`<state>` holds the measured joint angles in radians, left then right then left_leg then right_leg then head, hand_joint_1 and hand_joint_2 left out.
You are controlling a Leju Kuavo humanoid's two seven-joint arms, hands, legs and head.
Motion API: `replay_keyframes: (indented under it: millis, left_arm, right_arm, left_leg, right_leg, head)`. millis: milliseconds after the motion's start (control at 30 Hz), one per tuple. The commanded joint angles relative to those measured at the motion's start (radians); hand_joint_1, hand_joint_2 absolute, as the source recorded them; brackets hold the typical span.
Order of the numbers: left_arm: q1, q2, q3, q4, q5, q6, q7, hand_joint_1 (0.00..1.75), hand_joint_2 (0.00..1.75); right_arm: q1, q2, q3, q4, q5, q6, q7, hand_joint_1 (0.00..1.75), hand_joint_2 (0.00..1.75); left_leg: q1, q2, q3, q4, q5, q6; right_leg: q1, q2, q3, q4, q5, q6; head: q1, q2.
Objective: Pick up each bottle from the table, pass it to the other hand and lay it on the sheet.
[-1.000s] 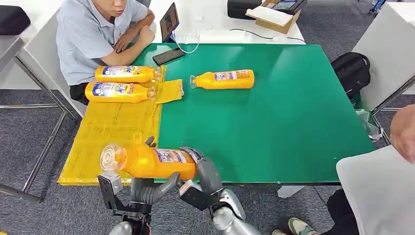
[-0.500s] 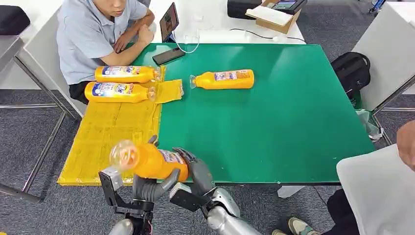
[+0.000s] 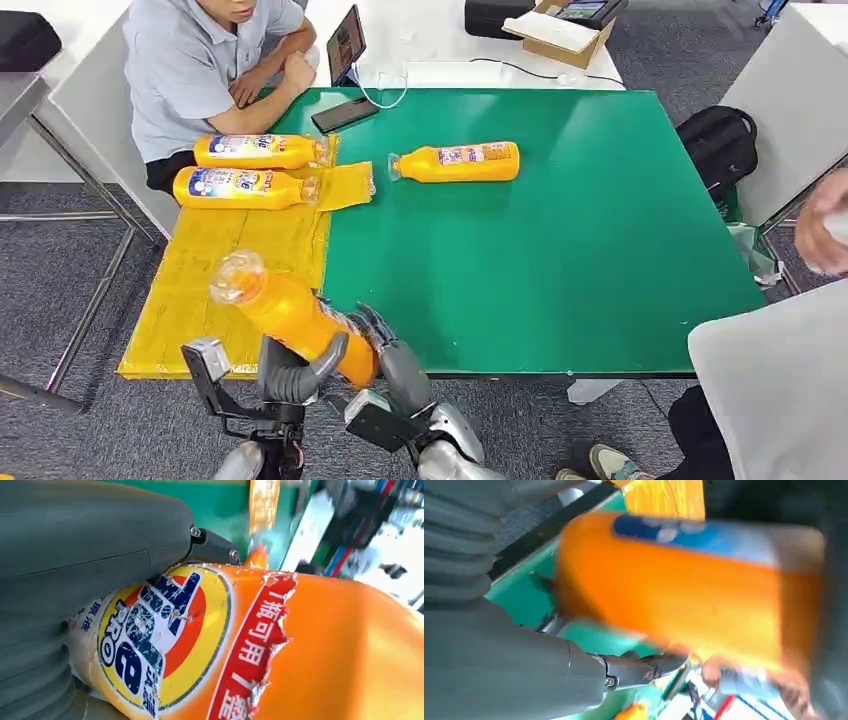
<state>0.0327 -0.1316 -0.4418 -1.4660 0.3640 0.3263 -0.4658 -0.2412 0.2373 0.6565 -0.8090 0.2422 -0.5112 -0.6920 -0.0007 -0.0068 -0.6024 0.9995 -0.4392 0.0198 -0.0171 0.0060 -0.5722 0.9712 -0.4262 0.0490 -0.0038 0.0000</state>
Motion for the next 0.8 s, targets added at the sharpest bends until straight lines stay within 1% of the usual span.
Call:
replay_keyframes:
  millis: [33, 67, 100, 133, 167, 200, 233, 267, 367, 433, 467, 500, 533, 567, 600, 633, 700, 733, 800]
  left_arm:
    - [-0.031, -0.002, 0.117, 0.053, -0.273, 0.33, -0.077, 1.75, 1.75]
    - [-0.032, -0.024, 0.194, 0.083, -0.419, 0.372, -0.114, 1.75, 1.75]
    - [-0.033, -0.081, 0.297, 0.108, -0.568, 0.372, -0.148, 1.75, 1.75]
    - [-0.039, -0.093, 0.34, 0.122, -0.626, 0.372, -0.144, 1.75, 1.75]
    - [-0.039, -0.093, 0.34, 0.122, -0.626, 0.372, -0.144, 1.75, 1.75]
    - [-0.052, -0.138, 0.475, 0.141, -0.774, 0.372, -0.164, 1.75, 1.75]
    - [-0.06, -0.143, 0.487, 0.153, -0.791, 0.372, -0.168, 1.75, 1.75]
    - [-0.068, -0.144, 0.504, 0.162, -0.807, 0.372, -0.169, 1.75, 1.75]
    - [-0.102, -0.116, 0.489, 0.195, -0.775, 0.372, -0.147, 1.75, 1.75]
    - [-0.119, -0.116, 0.51, 0.216, -0.886, 0.372, -0.131, 1.75, 1.75]
    - [-0.131, -0.117, 0.513, 0.227, -0.892, 0.372, -0.128, 1.75, 1.75]
    - [-0.144, -0.132, 0.57, 0.244, -1.077, 0.372, -0.121, 1.75, 1.75]
    - [-0.154, -0.135, 0.589, 0.261, -1.181, 0.372, -0.101, 1.75, 1.75]
    - [-0.19, -0.115, 0.577, 0.341, -1.285, 0.372, -0.037, 1.75, 1.75]
    - [-0.225, -0.087, 0.557, 0.416, -1.306, 0.372, 0.007, 1.75, 1.75]
    - [-0.256, -0.061, 0.539, 0.474, -1.385, 0.372, 0.062, 1.75, 1.75]
    - [-0.296, -0.027, 0.522, 0.555, -1.512, 0.372, 0.129, 1.75, 1.75]
    - [-0.343, 0.003, 0.469, 0.672, -1.577, 0.372, 0.19, 1.75, 1.75]
    - [-0.343, 0.003, 0.469, 0.672, -1.577, 0.372, 0.19, 1.75, 1.75]
  right_arm:
    - [0.049, -0.079, -0.042, -0.185, -0.119, -0.098, -0.006, 0.0, 0.0]
    - [0.05, -0.086, -0.057, -0.19, -0.116, -0.114, -0.006, 0.0, 0.0]
    - [0.056, -0.092, -0.07, -0.212, -0.11, -0.138, -0.006, 0.0, 0.0]
    - [0.063, -0.093, -0.083, -0.229, -0.109, -0.148, -0.006, 0.0, 0.0]
    - [0.063, -0.093, -0.083, -0.229, -0.109, -0.148, -0.006, 0.0, 0.0]
    - [0.074, -0.096, -0.104, -0.256, -0.122, -0.132, -0.006, 0.0, 0.0]
    - [0.076, -0.097, -0.112, -0.259, -0.114, -0.133, -0.006, 0.0, 0.0]
    - [0.077, -0.098, -0.119, -0.262, -0.106, -0.137, -0.006, 0.0, 0.0]
    - [0.079, -0.098, -0.154, -0.272, -0.104, -0.125, -0.006, 0.0, 0.0]
    - [0.079, -0.088, -0.178, -0.261, -0.1, -0.109, -0.006, 0.0, 0.0]
    - [0.078, -0.087, -0.18, -0.259, -0.099, -0.107, -0.006, 0.0, 0.0]
    - [0.077, -0.079, -0.191, -0.244, -0.101, -0.091, -0.006, 0.0, 0.0]
    - [0.076, -0.073, -0.196, -0.237, -0.105, -0.078, -0.006, 0.0, 0.0]
    - [0.073, -0.063, -0.199, -0.224, -0.104, -0.051, -0.006, 0.0, 0.0]
    - [0.071, -0.055, -0.195, -0.212, -0.1, -0.035, -0.006, 0.0, 0.0]
    - [0.07, -0.048, -0.192, -0.202, -0.094, -0.027, -0.006, 0.0, 0.0]
    - [0.071, -0.037, -0.183, -0.192, -0.09, -0.012, -0.006, 0.0, 0.0]
    - [0.071, -0.032, -0.178, -0.186, -0.088, 0.009, -0.006, 0.0, 0.0]
    - [0.071, -0.032, -0.178, -0.186, -0.088, 0.009, -0.006, 0.0, 0.0]
  left_leg:
    - [0.0, 0.0, 0.003, 0.0, -0.001, -0.001]
    - [0.001, 0.0, 0.003, 0.001, -0.001, -0.001]
    - [0.0, -0.002, 0.003, -0.001, 0.0, -0.001]
    - [0.001, -0.001, 0.002, -0.001, 0.0, -0.001]
    - [0.001, 0.0, 0.003, -0.001, 0.0, -0.001]
    - [0.0, 0.0, 0.002, -0.001, 0.0, -0.001]
    - [0.0, 0.0, 0.001, -0.001, 0.0, 0.0]
    - [0.001, -0.001, 0.003, 0.0, 0.0, -0.001]
    - [0.001, 0.0, 0.003, -0.001, 0.0, -0.001]
    - [0.0, -0.001, 0.003, -0.001, 0.0, -0.001]
    - [0.0, -0.001, 0.002, -0.001, 0.0, -0.001]
    - [0.0, -0.001, 0.001, 0.0, 0.0, -0.001]
    - [0.001, -0.003, 0.003, 0.0, 0.0, -0.001]
    - [0.001, -0.001, 0.003, 0.0, 0.0, -0.001]
    - [0.0, 0.0, 0.003, -0.001, 0.0, -0.001]
    - [0.001, -0.001, 0.004, -0.001, 0.0, -0.002]
    - [0.0, -0.002, 0.003, -0.002, 0.001, -0.001]
    - [0.0, -0.001, 0.003, -0.002, 0.001, -0.001]
    - [0.0, -0.002, 0.005, -0.002, 0.001, -0.002]
  right_leg:
    - [0.001, -0.001, 0.003, -0.001, -0.001, -0.002]
    - [0.002, -0.002, 0.004, 0.0, -0.002, -0.002]
    - [0.0, -0.004, 0.004, -0.001, -0.001, -0.002]
    - [0.001, -0.002, 0.002, -0.002, 0.0, -0.001]
    - [0.001, -0.001, 0.004, -0.001, 0.0, -0.002]
    - [0.0, -0.001, 0.002, -0.001, 0.0, -0.001]
    - [0.0, -0.001, 0.001, -0.001, 0.0, -0.001]
    - [0.001, -0.003, 0.004, -0.001, -0.001, -0.002]
    - [0.001, -0.002, 0.003, -0.001, 0.0, -0.002]
    - [0.001, -0.003, 0.003, -0.001, -0.001, -0.002]
    - [0.001, -0.003, 0.002, -0.001, -0.001, -0.002]
    - [0.001, -0.003, 0.002, -0.001, 0.0, -0.002]
    - [0.001, -0.004, 0.004, -0.001, -0.001, -0.002]
    - [0.001, -0.003, 0.003, -0.001, -0.001, -0.002]
    - [0.0, -0.002, 0.003, -0.001, 0.0, -0.001]
    - [0.001, -0.002, 0.005, -0.002, -0.001, -0.002]
    - [0.0, -0.003, 0.003, -0.001, 0.0, -0.002]
    - [0.0, -0.002, 0.003, -0.001, 0.0, -0.001]
    - [0.001, -0.003, 0.005, -0.002, 0.0, -0.002]
  head:
    - [0.0, 0.0]
    - [0.0, 0.0]
    - [0.0, 0.0]
    - [0.0, 0.0]
    - [0.0, 0.0]
    - [0.0, 0.0]
    - [0.0, 0.0]
    - [0.0, 0.0]
    - [0.0, 0.0]
    - [0.0, 0.0]
    - [0.0, 0.0]
    - [0.0, 0.0]
    - [0.0, 0.0]
    - [0.0, 0.0]
    - [0.0, 0.0]
    - [0.0, 0.0]
    - [0.0, 0.0]
    - [0.0, 0.0]
    - [0.0, 0.0]
